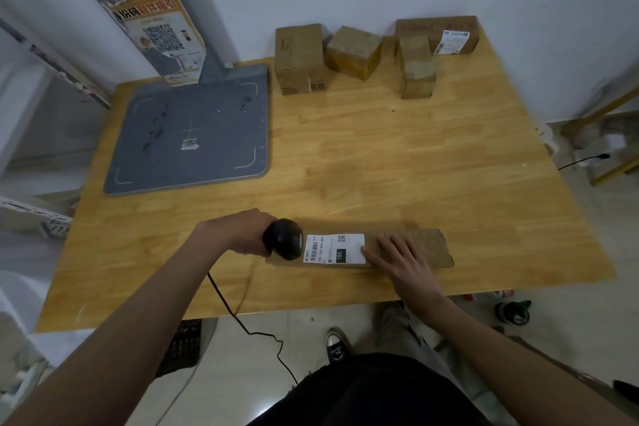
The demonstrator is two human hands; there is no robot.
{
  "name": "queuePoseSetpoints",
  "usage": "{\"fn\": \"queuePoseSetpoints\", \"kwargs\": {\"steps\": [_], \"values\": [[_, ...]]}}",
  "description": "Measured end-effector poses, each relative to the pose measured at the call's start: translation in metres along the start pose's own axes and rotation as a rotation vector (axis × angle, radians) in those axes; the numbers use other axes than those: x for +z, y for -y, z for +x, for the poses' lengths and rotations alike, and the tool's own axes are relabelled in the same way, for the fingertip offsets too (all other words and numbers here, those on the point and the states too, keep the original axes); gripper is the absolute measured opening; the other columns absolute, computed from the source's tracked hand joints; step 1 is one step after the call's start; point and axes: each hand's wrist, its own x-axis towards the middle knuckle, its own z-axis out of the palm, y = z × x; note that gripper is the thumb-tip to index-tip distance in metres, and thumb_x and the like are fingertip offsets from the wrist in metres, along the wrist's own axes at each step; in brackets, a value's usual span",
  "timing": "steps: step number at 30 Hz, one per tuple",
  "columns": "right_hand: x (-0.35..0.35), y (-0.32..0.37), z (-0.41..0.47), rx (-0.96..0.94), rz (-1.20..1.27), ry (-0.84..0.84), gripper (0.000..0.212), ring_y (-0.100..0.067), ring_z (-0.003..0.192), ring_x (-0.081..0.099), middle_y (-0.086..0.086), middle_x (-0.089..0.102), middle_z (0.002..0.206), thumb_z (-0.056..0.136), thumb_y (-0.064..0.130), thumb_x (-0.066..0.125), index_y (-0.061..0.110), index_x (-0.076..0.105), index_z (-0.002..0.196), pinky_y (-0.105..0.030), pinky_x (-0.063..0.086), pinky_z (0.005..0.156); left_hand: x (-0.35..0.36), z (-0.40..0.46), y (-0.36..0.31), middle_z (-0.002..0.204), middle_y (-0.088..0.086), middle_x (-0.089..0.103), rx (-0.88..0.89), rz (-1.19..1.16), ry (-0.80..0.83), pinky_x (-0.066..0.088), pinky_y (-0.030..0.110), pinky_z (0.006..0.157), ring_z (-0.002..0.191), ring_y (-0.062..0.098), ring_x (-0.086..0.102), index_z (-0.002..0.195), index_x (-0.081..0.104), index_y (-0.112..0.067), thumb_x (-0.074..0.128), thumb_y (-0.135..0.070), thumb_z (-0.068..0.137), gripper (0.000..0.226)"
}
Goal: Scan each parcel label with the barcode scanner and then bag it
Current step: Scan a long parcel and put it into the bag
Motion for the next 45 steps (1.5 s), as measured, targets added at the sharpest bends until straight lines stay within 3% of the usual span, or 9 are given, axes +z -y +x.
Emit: {"fn": "queuePoseSetpoints", "kwargs": {"steps": [9, 12, 17, 19, 22, 26, 30, 36, 45], "values": [[-0.009, -0.013, 0.018, 0.041, 0.149, 0.084, 0.086, -0.034, 0.15, 0.02, -0.008, 0.022, 0.164, 0.092, -0.003, 0.049, 0.035, 0.011, 0.159, -0.053, 0.015, 0.122, 0.029, 0.018, -0.008, 0.081, 0.005, 0.068, -0.204, -0.479, -0.391, 0.057, 0.04, 0.072, 0.077, 0.024, 0.067, 0.09, 0.066, -0.011, 0.068, -0.008, 0.078, 0.013], [-0.017, -0.023, 0.026, 0.071, 0.222, 0.133, 0.075, -0.03, 0.15, 0.022, -0.001, 0.023, 0.163, 0.098, 0.001, 0.042, 0.035, 0.013, 0.158, -0.05, 0.018, 0.122, 0.039, 0.031, -0.012, 0.083, 0.013, 0.071, -0.31, -0.656, -0.433, 0.058, 0.045, 0.071, 0.076, 0.029, 0.069, 0.091, 0.066, -0.006, 0.067, -0.012, 0.079, 0.014], [-0.02, -0.052, 0.035, 0.285, 0.276, 0.249, 0.072, -0.035, 0.153, 0.009, -0.002, 0.024, 0.163, 0.096, 0.049, 0.056, 0.034, 0.02, 0.157, -0.064, -0.001, 0.118, 0.049, 0.051, -0.02, 0.076, 0.009, 0.063, -0.399, -0.801, -0.338, 0.049, 0.035, 0.059, 0.068, 0.022, 0.059, 0.088, 0.064, -0.008, 0.069, -0.016, 0.082, 0.011], [-0.02, -0.069, 0.031, 0.502, 0.356, 0.293, 0.088, -0.044, 0.151, 0.007, -0.01, 0.015, 0.165, 0.084, 0.064, 0.064, 0.033, 0.023, 0.155, -0.067, 0.006, 0.116, 0.05, 0.06, -0.022, 0.072, 0.007, 0.059, -0.408, -0.826, -0.3, 0.04, 0.028, 0.054, 0.063, 0.019, 0.054, 0.085, 0.063, -0.008, 0.069, -0.016, 0.083, 0.01], [-0.018, -0.094, 0.025, 0.74, 0.595, 0.251, 0.086, -0.042, 0.133, 0.042, -0.016, 0.032, 0.149, 0.073, 0.061, 0.077, 0.026, 0.04, 0.142, -0.055, 0.042, 0.107, 0.047, 0.076, -0.027, 0.072, 0.009, 0.059, -0.436, -0.84, -0.304, 0.037, 0.028, 0.055, 0.063, 0.021, 0.053, 0.083, 0.063, -0.005, 0.07, -0.017, 0.083, 0.014], [-0.02, -0.111, 0.027, 0.733, 0.759, 0.212, 0.08, -0.032, 0.111, 0.057, -0.01, 0.046, 0.13, 0.076, 0.048, 0.083, 0.022, 0.045, 0.142, -0.04, 0.053, 0.09, 0.034, 0.097, -0.037, 0.073, 0.009, 0.062, -0.457, -0.843, -0.335, 0.038, 0.028, 0.055, 0.066, 0.021, 0.056, 0.086, 0.066, -0.005, 0.071, -0.019, 0.084, 0.015], [-0.02, -0.127, 0.02, 0.772, 0.918, 0.089, 0.08, -0.031, 0.116, 0.055, -0.01, 0.051, 0.131, 0.078, 0.035, 0.084, 0.024, 0.042, 0.145, -0.042, 0.053, 0.095, 0.021, 0.112, -0.046, 0.08, 0.012, 0.064, -0.435, -0.833, -0.335, 0.04, 0.03, 0.059, 0.072, 0.024, 0.058, 0.091, 0.066, -0.006, 0.071, -0.018, 0.085, 0.015], [-0.037, -0.129, -0.01, 0.959, 1.202, -0.325, 0.098, -0.032, 0.127, 0.05, -0.007, 0.05, 0.139, 0.07, 0.035, 0.09, 0.032, 0.032, 0.149, -0.055, 0.048, 0.102, 0.005, 0.119, -0.061, 0.089, 0.008, 0.069, -0.302, -0.782, -0.361, 0.049, 0.037, 0.077, 0.088, 0.028, 0.063, 0.094, 0.068, -0.017, 0.072, -0.03, 0.083, 0.017], [-0.033, -0.041, -0.101, 1.08, 1.388, -0.626, 0.071, -0.025, 0.121, 0.036, -0.002, 0.028, 0.132, 0.081, 0.031, 0.083, 0.044, 0.042, 0.137, -0.05, 0.044, 0.106, 0.012, 0.084, -0.076, 0.093, 0.006, 0.067, -0.053, -0.656, -0.354, 0.046, 0.037, 0.074, 0.09, 0.027, 0.06, 0.101, 0.069, -0.016, 0.071, -0.032, 0.087, 0.022]]}}
